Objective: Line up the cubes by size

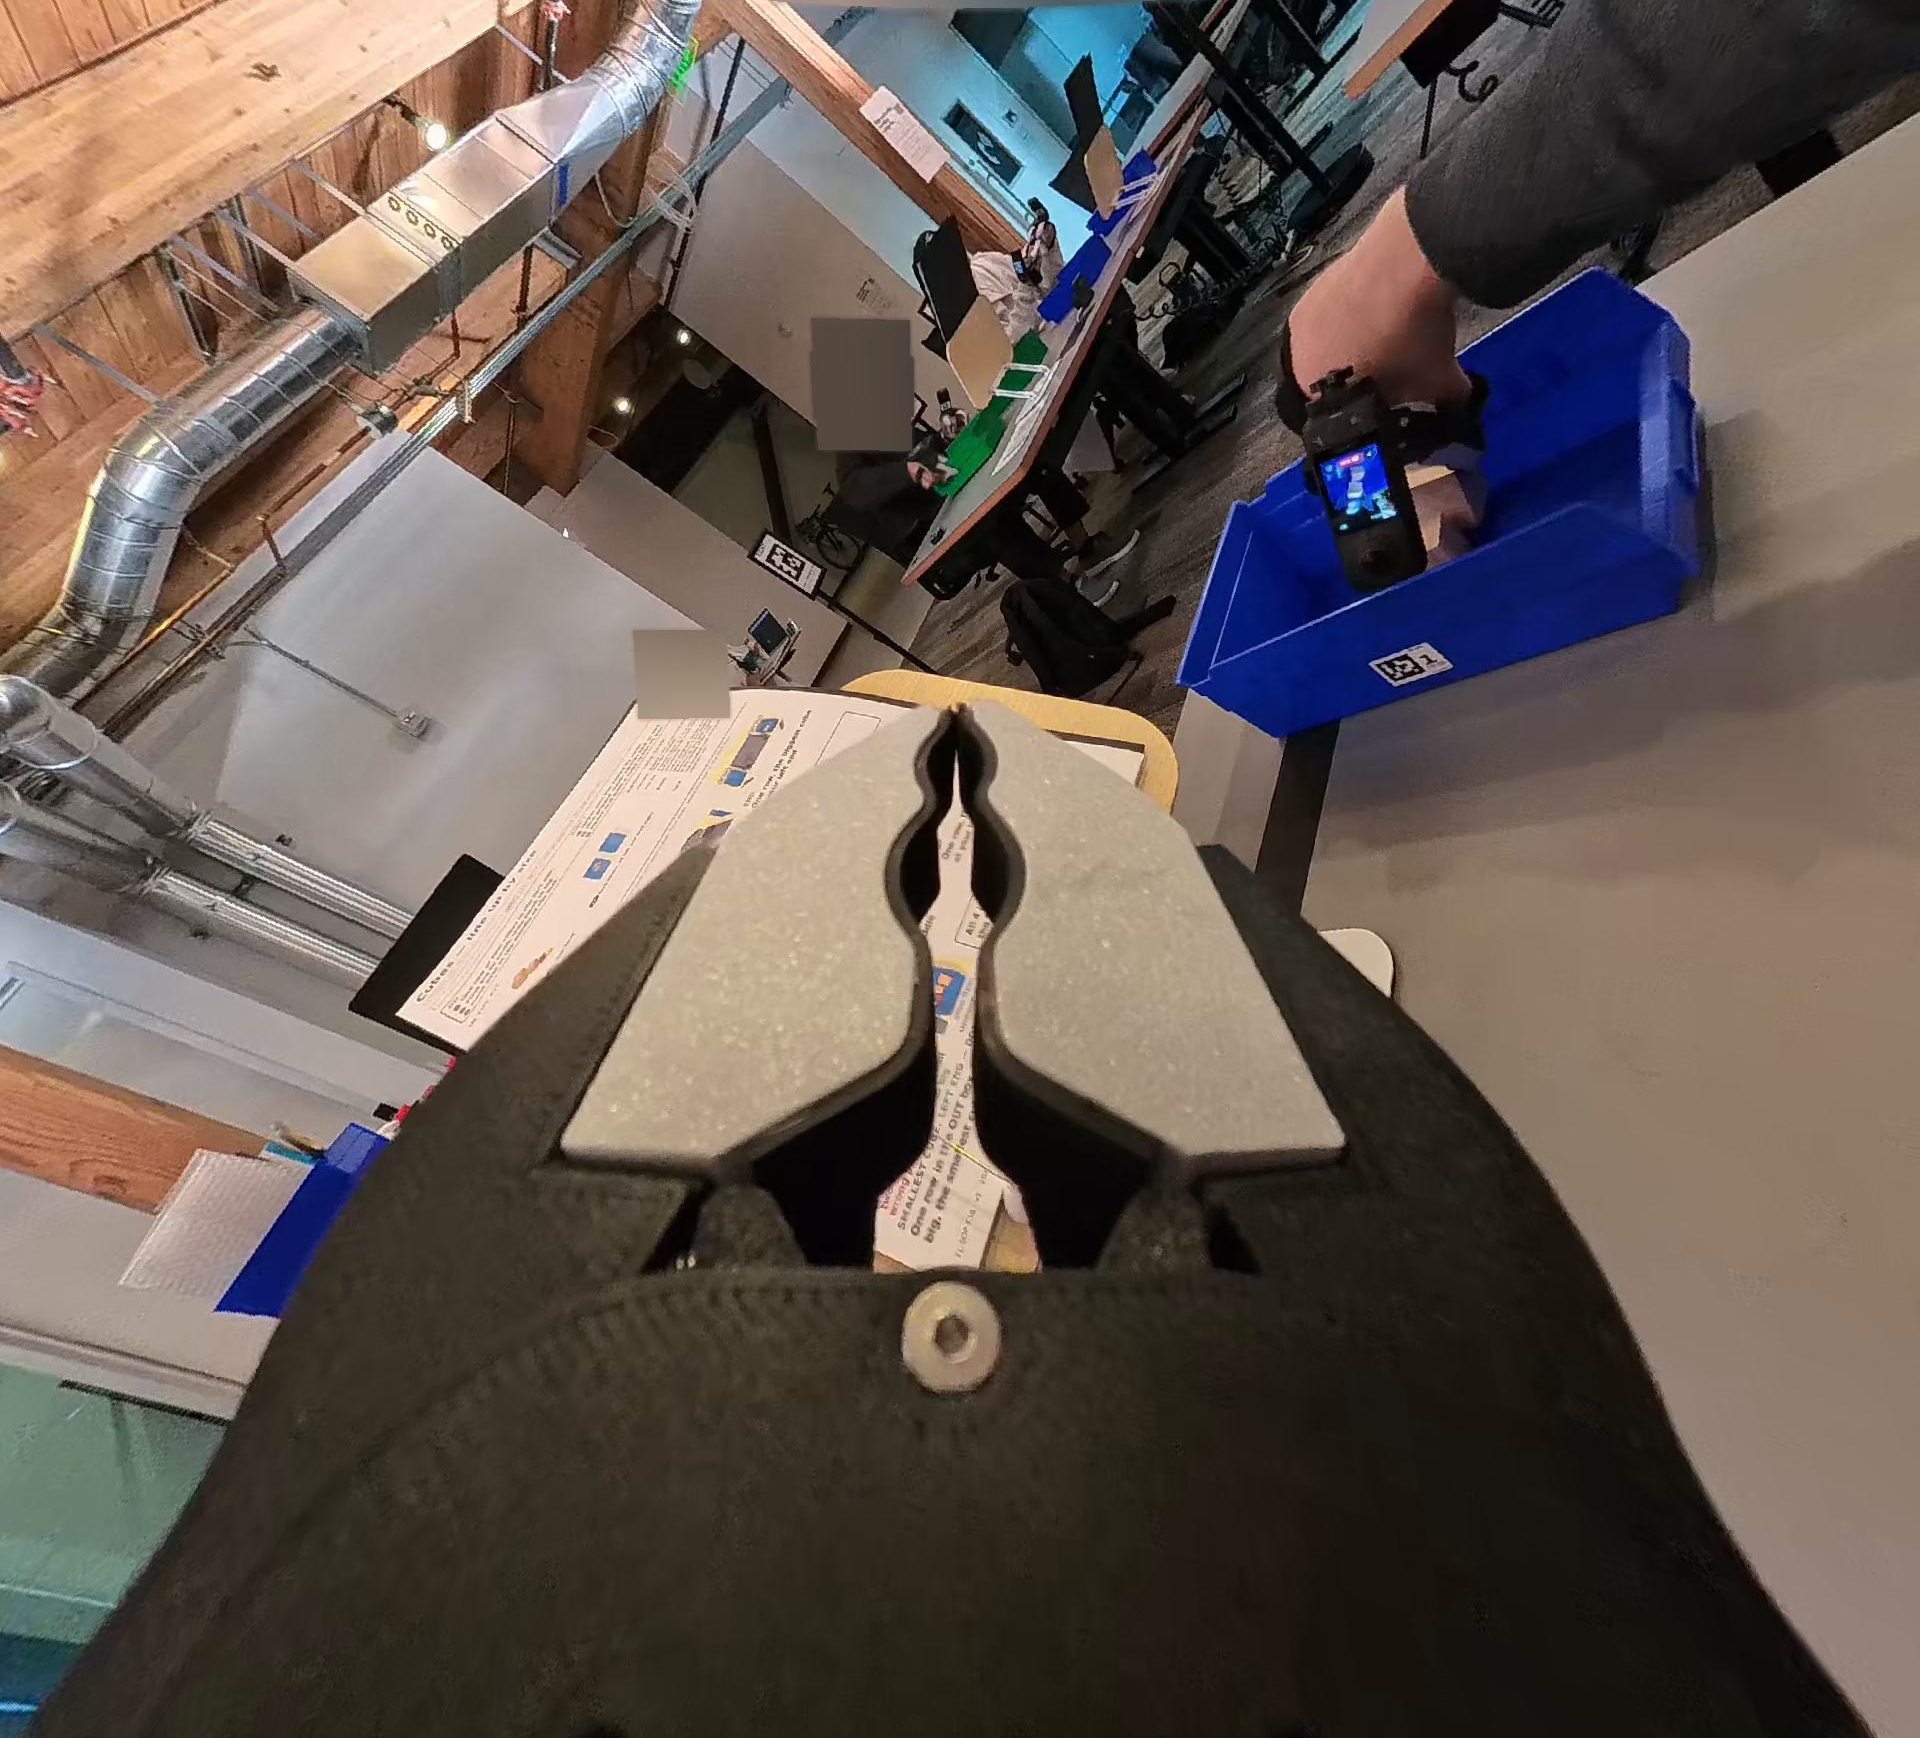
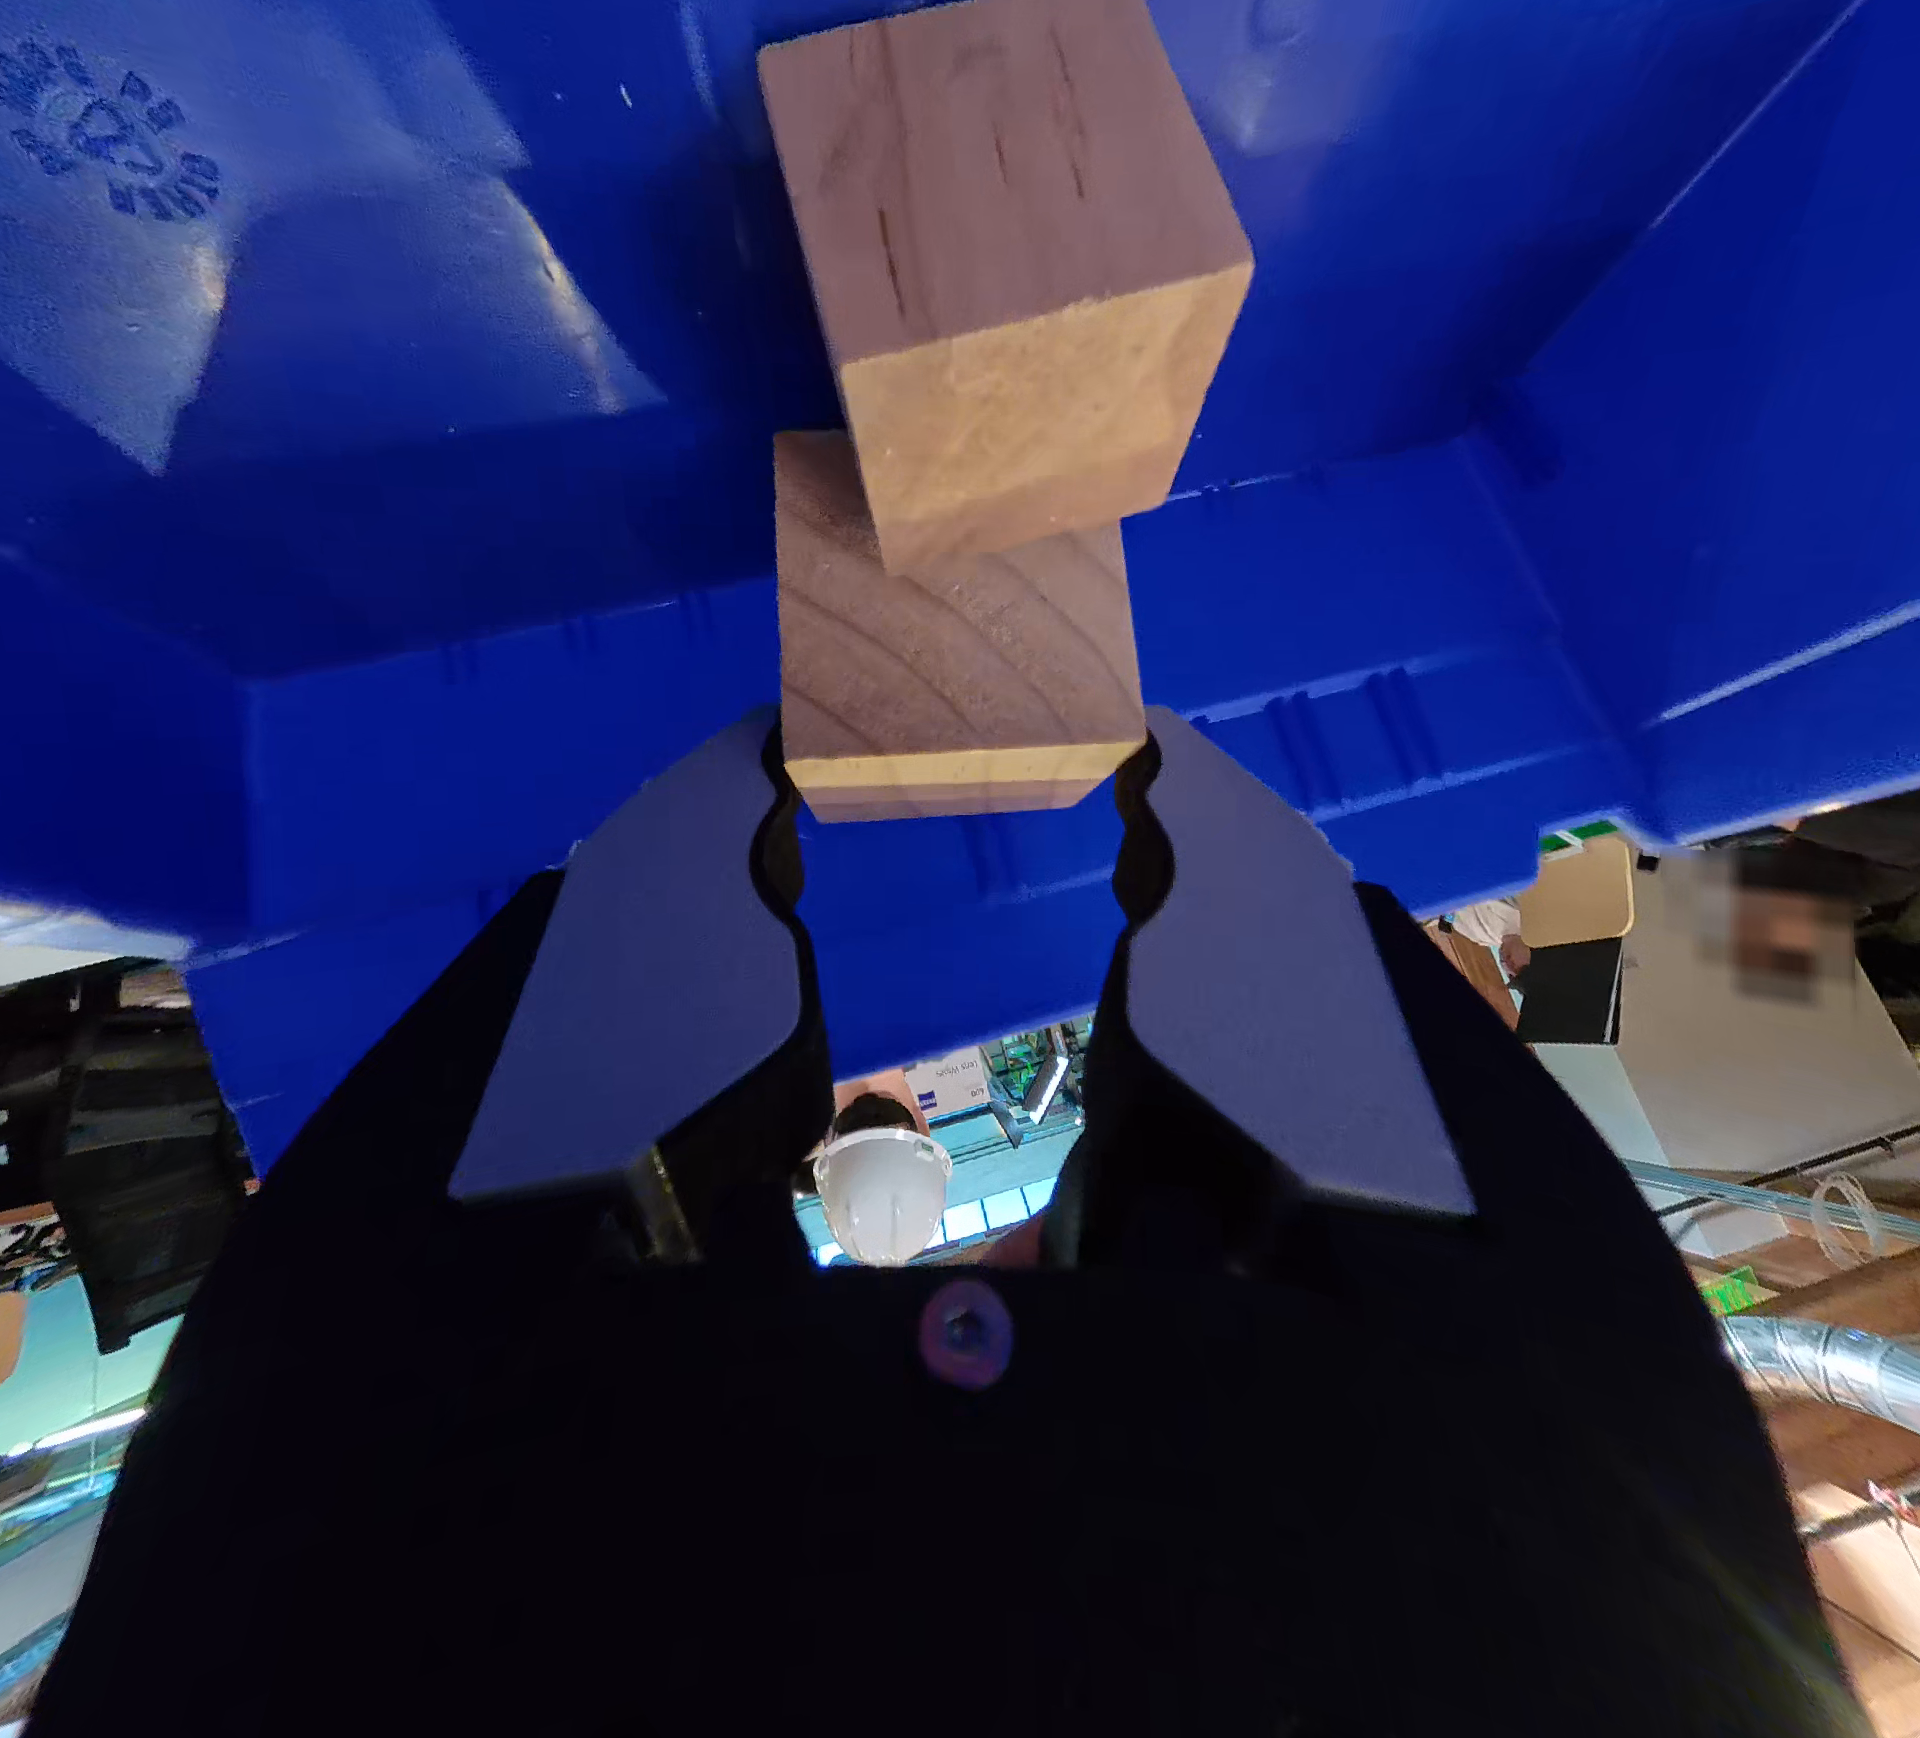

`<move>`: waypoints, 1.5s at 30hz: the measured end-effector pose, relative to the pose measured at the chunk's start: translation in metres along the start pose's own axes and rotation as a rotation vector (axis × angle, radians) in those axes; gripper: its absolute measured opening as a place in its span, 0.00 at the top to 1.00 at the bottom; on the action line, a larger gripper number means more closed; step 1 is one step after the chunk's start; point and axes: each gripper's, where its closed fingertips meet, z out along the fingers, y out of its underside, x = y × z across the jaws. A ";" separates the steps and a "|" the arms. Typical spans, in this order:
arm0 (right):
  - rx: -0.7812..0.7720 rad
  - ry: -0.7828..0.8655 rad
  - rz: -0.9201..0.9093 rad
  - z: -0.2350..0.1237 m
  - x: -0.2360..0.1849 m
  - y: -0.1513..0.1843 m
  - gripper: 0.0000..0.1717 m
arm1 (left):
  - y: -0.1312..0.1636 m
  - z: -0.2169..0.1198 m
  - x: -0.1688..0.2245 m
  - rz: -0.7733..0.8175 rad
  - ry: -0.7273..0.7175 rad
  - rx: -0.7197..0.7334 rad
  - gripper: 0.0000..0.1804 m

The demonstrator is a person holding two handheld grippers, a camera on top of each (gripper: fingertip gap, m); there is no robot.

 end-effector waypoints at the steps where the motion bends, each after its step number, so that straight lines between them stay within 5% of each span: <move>1: -0.004 -0.004 -0.005 0.001 0.000 -0.001 0.66 | 0.001 0.001 0.001 0.001 0.003 -0.003 1.00; 12: -0.035 -0.056 -0.039 0.004 0.004 -0.008 0.66 | 0.004 0.005 0.009 0.024 0.041 -0.031 1.00; 28: 0.020 0.075 0.015 -0.018 0.019 -0.005 0.59 | 0.005 0.006 0.016 0.038 0.074 -0.041 1.00; 35: 0.244 0.151 -0.024 -0.051 0.019 -0.042 0.62 | 0.004 0.006 0.019 0.043 0.081 -0.041 1.00; 45: 0.239 0.087 -0.088 -0.029 0.009 -0.065 0.73 | 0.005 0.007 0.019 0.047 0.085 -0.049 1.00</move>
